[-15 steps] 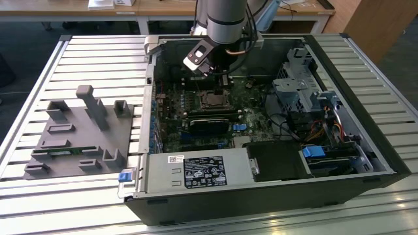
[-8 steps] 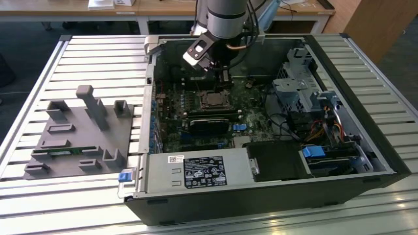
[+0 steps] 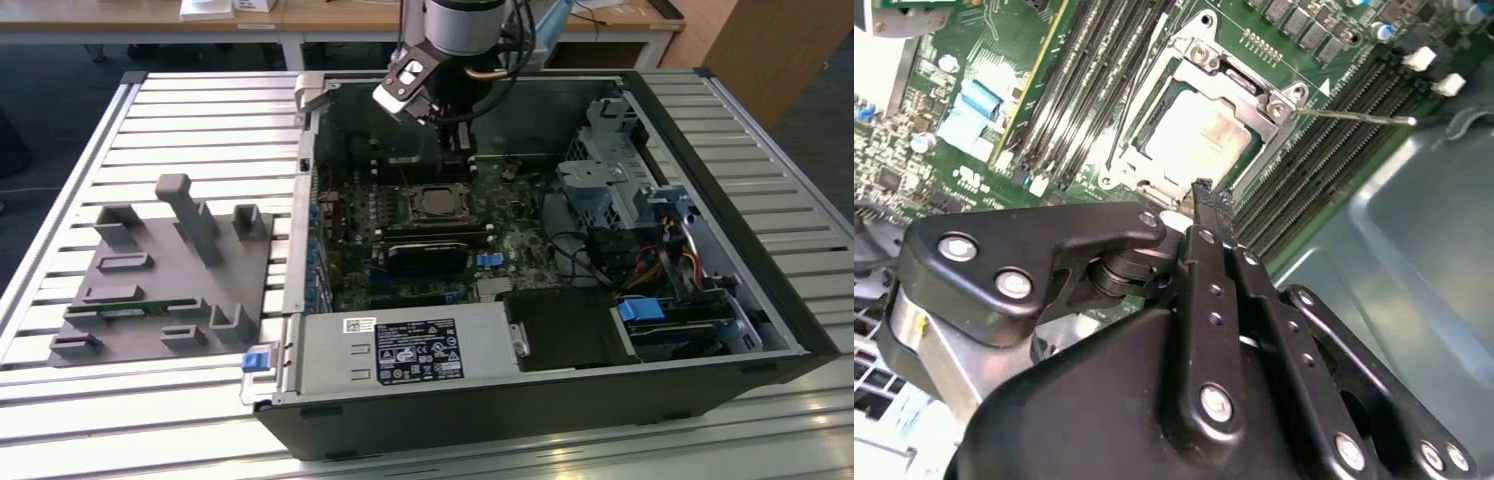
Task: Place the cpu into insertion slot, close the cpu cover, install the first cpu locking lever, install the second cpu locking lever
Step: 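Install the first cpu locking lever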
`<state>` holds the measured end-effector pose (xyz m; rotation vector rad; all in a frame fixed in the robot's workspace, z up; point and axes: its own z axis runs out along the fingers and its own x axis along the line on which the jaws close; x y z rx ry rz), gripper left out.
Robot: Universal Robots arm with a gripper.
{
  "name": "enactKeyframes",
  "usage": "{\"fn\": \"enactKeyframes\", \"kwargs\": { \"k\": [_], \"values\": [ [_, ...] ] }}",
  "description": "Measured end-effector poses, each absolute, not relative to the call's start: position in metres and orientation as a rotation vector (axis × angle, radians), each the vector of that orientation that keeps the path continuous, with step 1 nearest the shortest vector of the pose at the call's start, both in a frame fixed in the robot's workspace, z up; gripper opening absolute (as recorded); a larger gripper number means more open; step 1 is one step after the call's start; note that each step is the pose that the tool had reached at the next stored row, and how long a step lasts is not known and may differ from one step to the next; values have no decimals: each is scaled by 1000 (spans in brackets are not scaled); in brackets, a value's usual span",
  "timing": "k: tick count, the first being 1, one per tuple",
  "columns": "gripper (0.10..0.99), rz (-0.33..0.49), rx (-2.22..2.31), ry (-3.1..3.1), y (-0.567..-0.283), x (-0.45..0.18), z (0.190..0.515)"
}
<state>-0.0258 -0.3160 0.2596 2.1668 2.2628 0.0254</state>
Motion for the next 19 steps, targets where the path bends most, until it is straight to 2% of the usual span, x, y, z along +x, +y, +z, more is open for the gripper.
{"fn": "enactKeyframes", "kwargs": {
  "k": [19],
  "values": [
    [106,21,1991,2416,-316,-26,263]
  ]
}}
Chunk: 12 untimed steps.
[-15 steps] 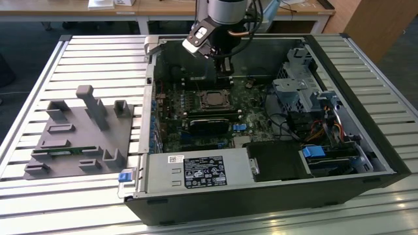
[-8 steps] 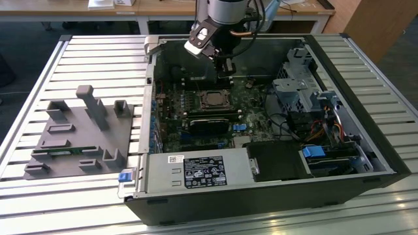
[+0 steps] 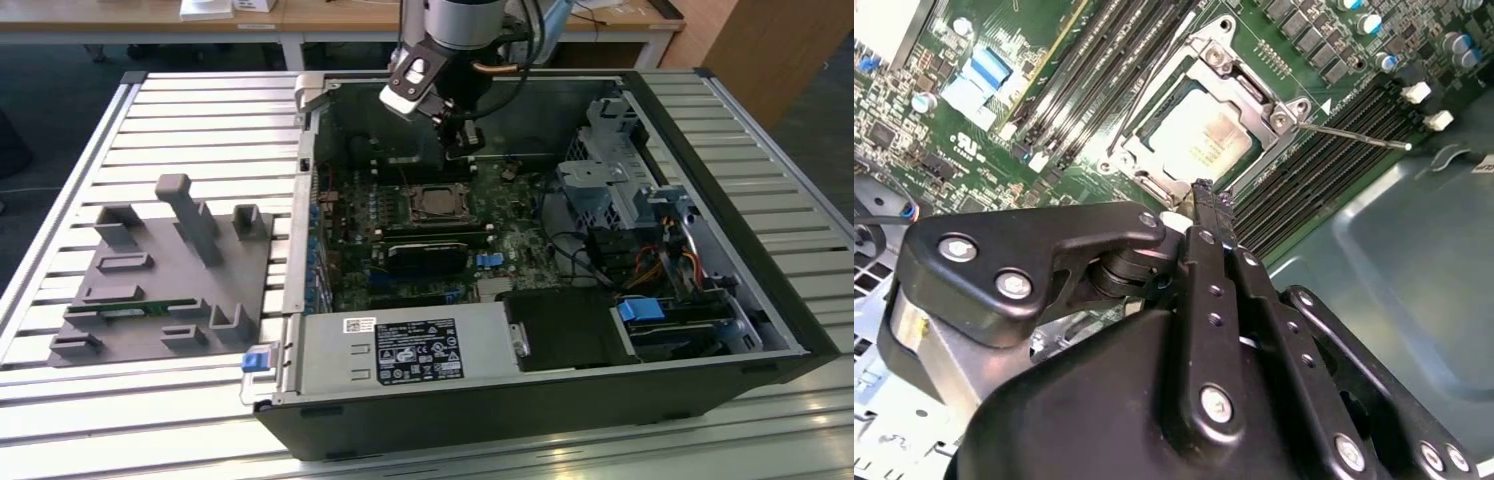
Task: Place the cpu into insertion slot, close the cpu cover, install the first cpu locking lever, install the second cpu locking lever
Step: 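Install the first cpu locking lever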
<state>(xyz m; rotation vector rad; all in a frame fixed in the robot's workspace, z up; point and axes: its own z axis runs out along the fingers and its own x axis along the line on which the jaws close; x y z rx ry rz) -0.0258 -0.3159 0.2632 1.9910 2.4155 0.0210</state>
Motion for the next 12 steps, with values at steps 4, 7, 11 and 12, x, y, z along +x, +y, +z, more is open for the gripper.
{"fn": "enactKeyframes", "kwargs": {
  "k": [4,7,11,12],
  "values": [
    [106,21,1962,2439,-316,-26,263],
    [106,21,1947,2452,-316,-26,263],
    [106,21,1920,2473,-316,-26,263],
    [106,21,1915,2477,-316,-26,263]
  ]
}}
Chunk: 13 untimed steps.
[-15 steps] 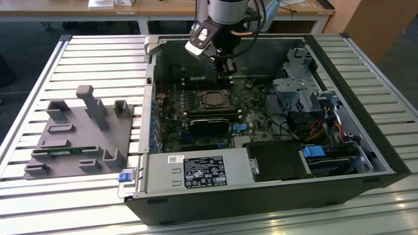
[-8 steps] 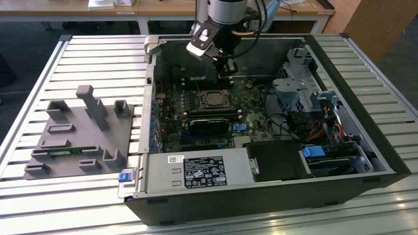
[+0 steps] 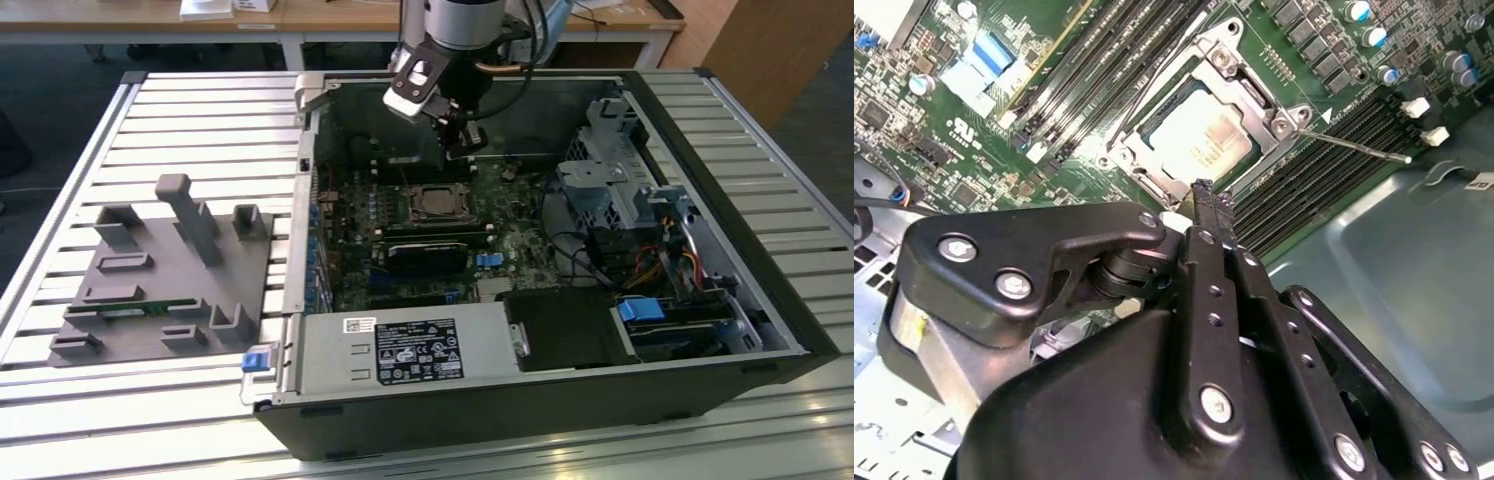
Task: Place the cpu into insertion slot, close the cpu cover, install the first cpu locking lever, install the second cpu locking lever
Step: 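Install the first cpu locking lever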
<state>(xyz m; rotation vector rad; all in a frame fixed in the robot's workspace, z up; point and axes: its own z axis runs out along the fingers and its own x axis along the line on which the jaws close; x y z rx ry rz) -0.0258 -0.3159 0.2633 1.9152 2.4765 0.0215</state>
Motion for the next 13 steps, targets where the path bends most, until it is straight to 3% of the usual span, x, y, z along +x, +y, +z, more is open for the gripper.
{"fn": "enactKeyframes", "kwargs": {
  "k": [13],
  "values": [
    [106,22,1826,2544,-316,-26,263]
  ]
}}
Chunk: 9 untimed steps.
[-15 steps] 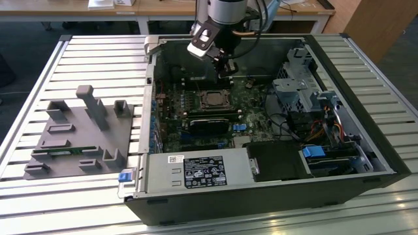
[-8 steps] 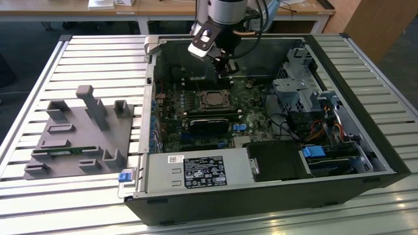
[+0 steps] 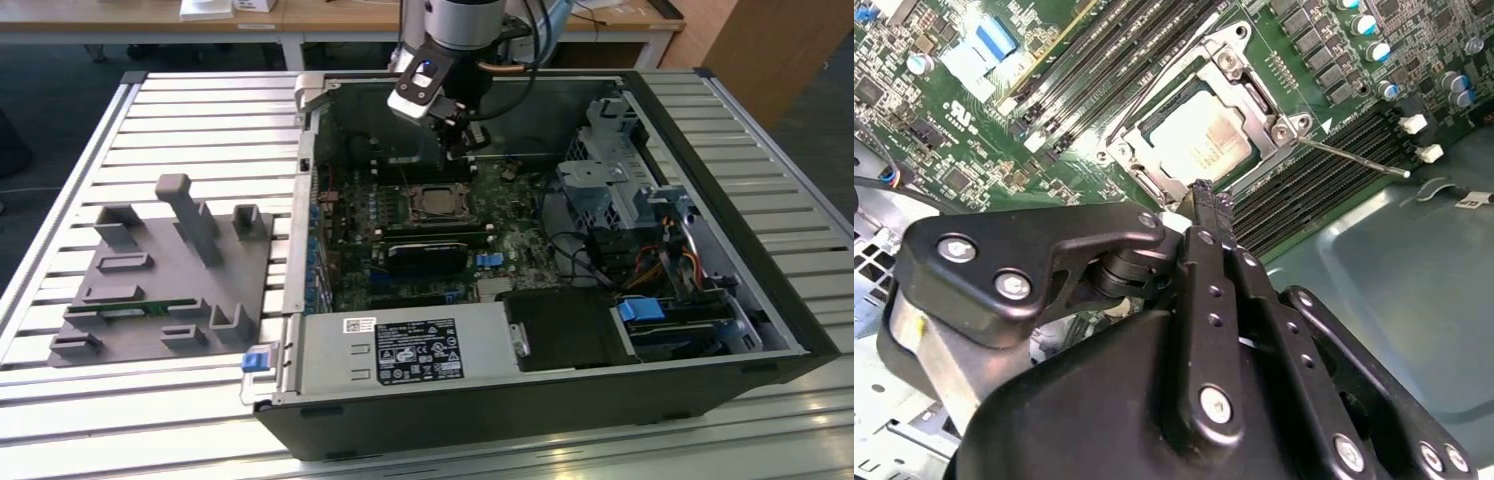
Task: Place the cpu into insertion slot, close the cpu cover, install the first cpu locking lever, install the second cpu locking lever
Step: 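Install the first cpu locking lever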
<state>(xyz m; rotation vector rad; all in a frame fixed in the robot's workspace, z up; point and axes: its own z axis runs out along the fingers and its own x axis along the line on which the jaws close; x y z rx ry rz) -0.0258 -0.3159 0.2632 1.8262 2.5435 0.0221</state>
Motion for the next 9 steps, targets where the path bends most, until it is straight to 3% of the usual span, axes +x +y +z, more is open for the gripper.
{"fn": "enactKeyframes", "kwargs": {
  "k": [9],
  "values": [
    [106,22,1780,2576,-316,-26,263]
  ]
}}
